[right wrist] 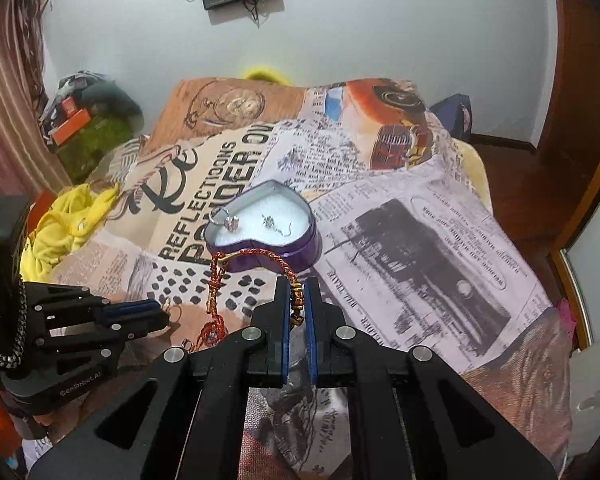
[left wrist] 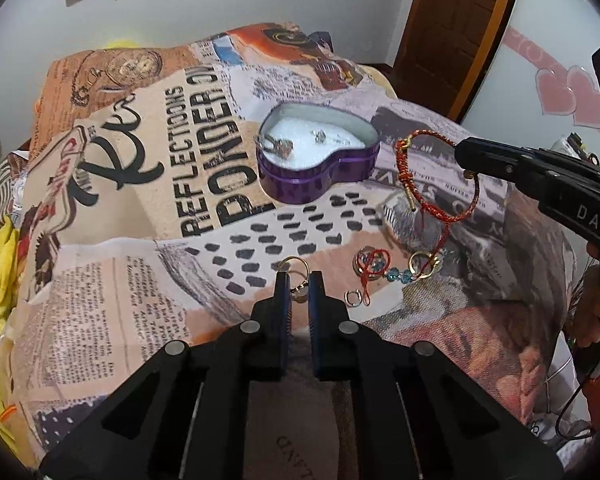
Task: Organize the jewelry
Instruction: 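Grasp the orange wire bracelet with the right tool while the left tool grasps the gold ring, then carry the bracelet and gold ring over the heart tin with both tools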
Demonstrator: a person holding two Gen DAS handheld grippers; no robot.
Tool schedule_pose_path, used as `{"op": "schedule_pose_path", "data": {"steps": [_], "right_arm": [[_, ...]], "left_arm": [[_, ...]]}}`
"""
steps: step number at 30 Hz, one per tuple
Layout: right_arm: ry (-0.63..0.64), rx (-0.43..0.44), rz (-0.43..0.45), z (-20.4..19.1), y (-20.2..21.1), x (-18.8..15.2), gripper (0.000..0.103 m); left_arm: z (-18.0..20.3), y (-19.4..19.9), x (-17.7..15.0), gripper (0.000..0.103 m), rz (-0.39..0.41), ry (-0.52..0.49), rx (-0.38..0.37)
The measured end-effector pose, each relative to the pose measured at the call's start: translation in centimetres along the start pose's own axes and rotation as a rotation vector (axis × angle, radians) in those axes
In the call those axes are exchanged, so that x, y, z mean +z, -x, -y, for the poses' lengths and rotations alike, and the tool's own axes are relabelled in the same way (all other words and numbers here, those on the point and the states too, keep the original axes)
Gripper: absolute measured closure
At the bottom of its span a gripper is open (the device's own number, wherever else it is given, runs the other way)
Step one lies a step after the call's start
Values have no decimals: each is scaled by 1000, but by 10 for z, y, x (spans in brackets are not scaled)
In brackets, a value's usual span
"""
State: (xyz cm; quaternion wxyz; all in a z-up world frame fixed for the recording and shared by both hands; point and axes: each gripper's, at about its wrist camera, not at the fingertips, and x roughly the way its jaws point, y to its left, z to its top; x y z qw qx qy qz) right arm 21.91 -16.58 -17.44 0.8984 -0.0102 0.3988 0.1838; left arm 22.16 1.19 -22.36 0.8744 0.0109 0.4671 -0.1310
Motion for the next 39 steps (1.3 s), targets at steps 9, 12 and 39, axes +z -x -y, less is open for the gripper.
{"op": "schedule_pose_path", "data": {"steps": [9,12,39], "right_arm": [[-3,-9,64,2,23,14,97],[-1,-12,87,2,31,18,97],[6,1,127,6,8,52,97]], "left_arm": [[2,30,19,96,81,5,8],[4,38,26,96,107,3,9],[7,32,83,96,184,-22,-1]]}}
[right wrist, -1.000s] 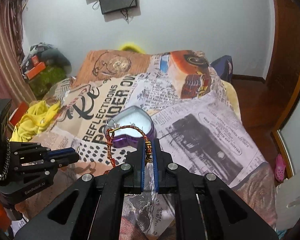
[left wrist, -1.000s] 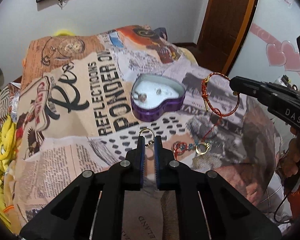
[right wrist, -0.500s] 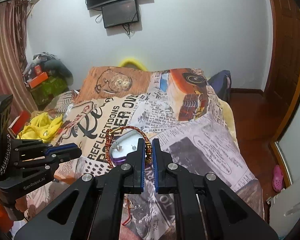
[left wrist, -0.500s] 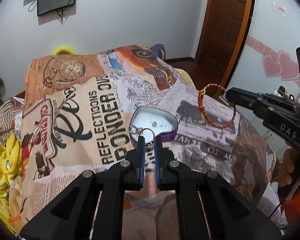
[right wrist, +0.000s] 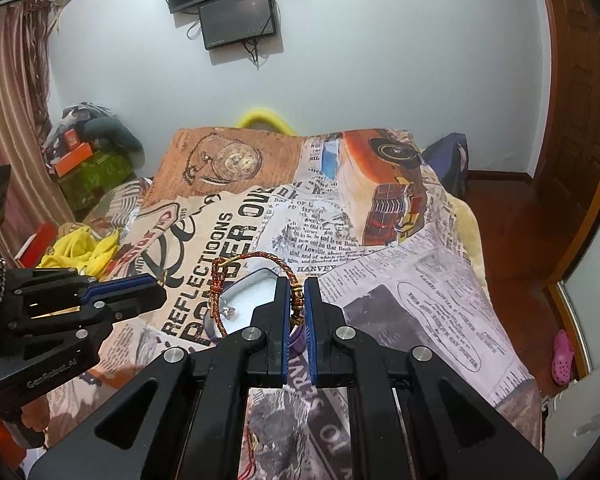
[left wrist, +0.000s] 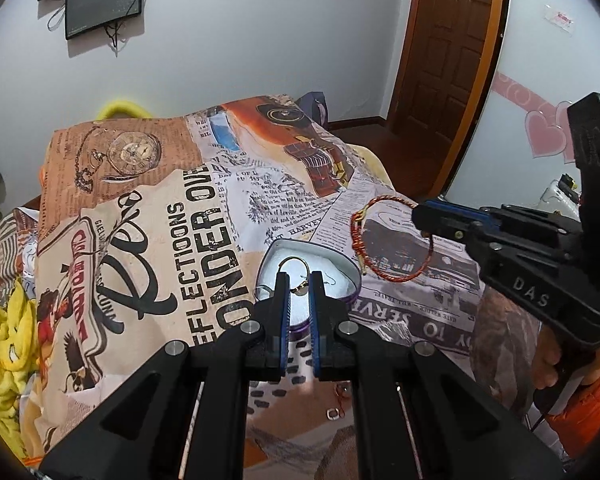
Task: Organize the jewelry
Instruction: 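Carry the bracelet and gold ring over the heart tin with both tools, then open the right tool to drop the bracelet while the left tool releases the gold ring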
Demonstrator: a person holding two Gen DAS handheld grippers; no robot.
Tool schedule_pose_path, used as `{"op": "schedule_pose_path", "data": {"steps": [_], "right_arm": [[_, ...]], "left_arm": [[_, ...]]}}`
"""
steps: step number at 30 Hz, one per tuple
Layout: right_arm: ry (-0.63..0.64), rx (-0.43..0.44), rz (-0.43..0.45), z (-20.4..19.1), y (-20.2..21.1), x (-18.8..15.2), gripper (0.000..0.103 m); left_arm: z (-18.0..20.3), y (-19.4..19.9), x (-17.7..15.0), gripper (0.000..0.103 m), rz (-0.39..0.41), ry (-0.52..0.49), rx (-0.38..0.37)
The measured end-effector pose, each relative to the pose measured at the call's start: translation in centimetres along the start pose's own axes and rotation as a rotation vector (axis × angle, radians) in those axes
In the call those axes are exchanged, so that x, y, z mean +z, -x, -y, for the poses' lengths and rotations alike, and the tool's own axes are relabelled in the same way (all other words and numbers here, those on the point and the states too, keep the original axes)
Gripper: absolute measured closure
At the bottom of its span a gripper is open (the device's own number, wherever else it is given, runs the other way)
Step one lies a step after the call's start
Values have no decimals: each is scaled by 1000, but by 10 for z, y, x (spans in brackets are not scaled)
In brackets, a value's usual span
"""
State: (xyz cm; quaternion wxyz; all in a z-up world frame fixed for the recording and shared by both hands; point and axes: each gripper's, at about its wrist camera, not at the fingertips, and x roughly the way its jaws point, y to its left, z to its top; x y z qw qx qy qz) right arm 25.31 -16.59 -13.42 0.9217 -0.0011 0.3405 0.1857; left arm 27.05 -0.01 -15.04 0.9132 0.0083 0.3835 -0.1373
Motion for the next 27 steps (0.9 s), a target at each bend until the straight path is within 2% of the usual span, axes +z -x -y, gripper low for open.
{"op": "schedule_pose_path", "data": {"steps": [6,18,27], "right_arm": [[5,2,-35,2,-23,2,97],[91,-24,-122,-7,-65,1,97],[120,31,-186,-13,-80,-4,97]], "left_arm": [[-6,-24,0,96,-43,14,-4],[-12,-52,-2,96,-93,35,-29],[-13,-71,-3,96,-144,38,-56]]}}
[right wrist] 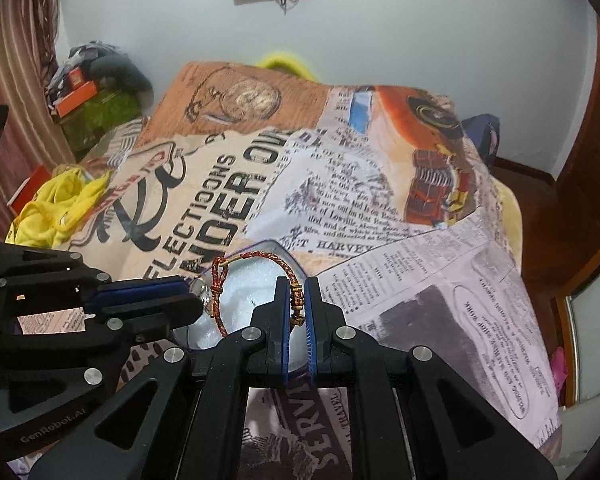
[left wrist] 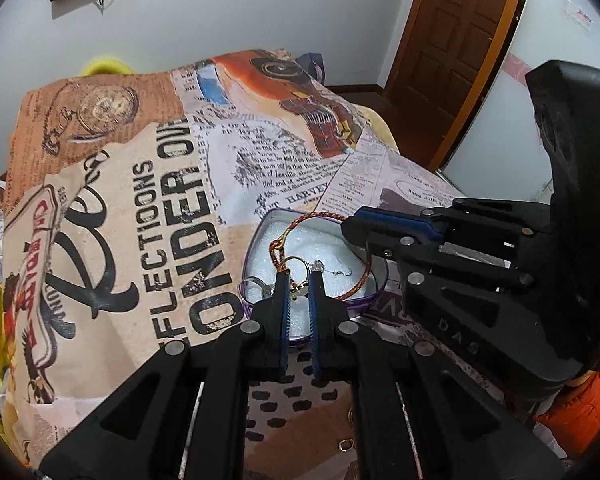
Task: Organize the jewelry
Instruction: 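Open the right tool to drop the bracelet while the left tool releases the gold ring, then withdraw both tools from the tin toward the red beaded charm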
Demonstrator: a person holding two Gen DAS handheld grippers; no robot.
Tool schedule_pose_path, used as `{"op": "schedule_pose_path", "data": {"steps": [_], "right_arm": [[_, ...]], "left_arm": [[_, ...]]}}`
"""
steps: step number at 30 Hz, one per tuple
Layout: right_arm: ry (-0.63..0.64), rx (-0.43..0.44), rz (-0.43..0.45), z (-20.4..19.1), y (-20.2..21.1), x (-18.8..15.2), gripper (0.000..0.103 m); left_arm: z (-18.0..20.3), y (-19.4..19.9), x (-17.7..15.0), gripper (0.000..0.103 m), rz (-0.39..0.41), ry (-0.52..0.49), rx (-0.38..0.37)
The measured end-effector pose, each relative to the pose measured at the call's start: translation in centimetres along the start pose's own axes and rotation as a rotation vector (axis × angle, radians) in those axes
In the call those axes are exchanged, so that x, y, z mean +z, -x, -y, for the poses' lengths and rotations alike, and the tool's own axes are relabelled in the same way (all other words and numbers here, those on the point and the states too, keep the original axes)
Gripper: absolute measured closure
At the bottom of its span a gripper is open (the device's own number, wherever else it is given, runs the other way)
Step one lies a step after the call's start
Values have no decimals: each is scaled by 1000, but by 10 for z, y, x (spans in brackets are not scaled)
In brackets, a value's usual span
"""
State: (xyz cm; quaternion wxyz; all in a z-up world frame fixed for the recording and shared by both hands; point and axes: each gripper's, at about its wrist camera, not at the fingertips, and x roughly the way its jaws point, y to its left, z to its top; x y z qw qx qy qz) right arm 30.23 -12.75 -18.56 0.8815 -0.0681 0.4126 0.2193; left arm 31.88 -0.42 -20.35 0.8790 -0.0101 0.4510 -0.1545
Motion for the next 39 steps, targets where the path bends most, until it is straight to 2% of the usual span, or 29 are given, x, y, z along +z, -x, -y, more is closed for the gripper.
{"op": "schedule_pose_path", "data": {"steps": [8,15,27,29,31,33,36,39], "right_arm": [[-2,33,-41,0,-6,-1,97],[-8,56,-73,-1,-9,-1,95],[-1,30,-39,-6,15,-1,95],[3,20,-26,-8,22,-1,94],[0,25,-16,-10,30,-2,92],[-1,24,-7,-12,36,-3,85],[3,17,12,-15,48,-7,75],[0,13,20,-16,56,-11,74]], "left_arm": [[0,-11,-2,96,-27,2,-5],[4,-5,-2,96,-10,-19,7],[-1,25,-8,95,18,4,47],[-1,32,-9,91,20,8,59],[0,40,-11,76,29,11,69],[0,50,-14,68,49,14,80],[3,63,-18,68,66,9,91],[5,75,-24,68,71,6,95]]}}
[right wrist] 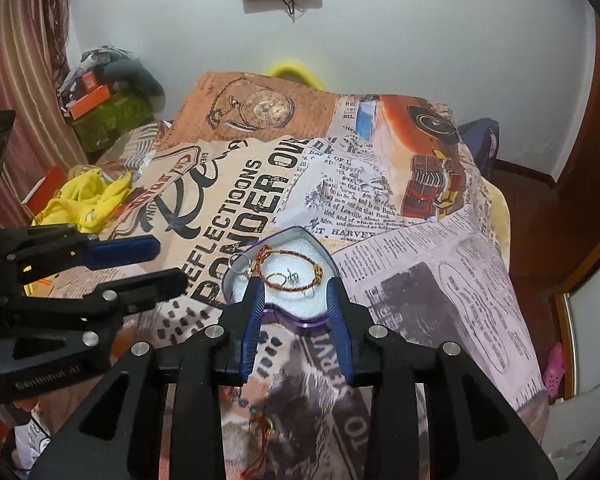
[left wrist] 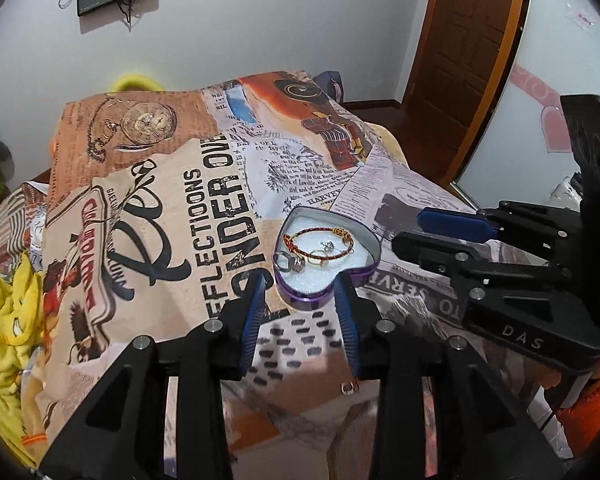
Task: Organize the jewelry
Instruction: 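Withdraw both tools from the tin toward the red beaded charm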
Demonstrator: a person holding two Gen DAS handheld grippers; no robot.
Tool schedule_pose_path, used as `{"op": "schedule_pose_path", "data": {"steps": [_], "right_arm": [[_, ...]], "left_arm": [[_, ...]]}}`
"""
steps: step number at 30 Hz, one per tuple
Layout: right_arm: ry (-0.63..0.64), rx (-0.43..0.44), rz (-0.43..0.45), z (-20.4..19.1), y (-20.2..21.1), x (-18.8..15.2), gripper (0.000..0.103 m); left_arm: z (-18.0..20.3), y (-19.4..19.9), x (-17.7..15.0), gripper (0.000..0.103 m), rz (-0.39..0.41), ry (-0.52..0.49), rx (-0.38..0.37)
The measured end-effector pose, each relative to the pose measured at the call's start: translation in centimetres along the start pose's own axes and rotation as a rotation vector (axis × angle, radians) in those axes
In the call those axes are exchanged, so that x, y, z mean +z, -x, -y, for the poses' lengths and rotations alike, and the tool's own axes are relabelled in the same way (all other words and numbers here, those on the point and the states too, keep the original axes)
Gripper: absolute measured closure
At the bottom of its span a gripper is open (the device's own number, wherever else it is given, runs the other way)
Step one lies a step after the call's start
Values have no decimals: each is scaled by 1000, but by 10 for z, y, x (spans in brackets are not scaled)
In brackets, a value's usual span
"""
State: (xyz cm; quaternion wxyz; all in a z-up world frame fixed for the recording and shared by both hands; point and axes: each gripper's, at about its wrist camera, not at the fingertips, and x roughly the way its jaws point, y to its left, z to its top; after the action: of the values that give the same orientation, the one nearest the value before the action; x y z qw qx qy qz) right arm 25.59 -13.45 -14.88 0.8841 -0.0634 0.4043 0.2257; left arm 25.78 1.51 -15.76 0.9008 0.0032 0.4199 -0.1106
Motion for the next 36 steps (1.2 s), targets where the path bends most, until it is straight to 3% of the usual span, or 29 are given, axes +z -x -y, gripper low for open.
{"op": "schedule_pose_path", "data": {"steps": [14,29,36], "right_arm": [[-5,-8,13,-4,31,-27,74],[-36,33,-138,-1,6,-86,74],[-8,35,-189,-5,-5,-99,73]], "left_arm": [[6,16,-36,62,-50,19,10],[18,-1,-78,61,-125,6,3],[29,-20,-86,62,-151,-32,-39]]}}
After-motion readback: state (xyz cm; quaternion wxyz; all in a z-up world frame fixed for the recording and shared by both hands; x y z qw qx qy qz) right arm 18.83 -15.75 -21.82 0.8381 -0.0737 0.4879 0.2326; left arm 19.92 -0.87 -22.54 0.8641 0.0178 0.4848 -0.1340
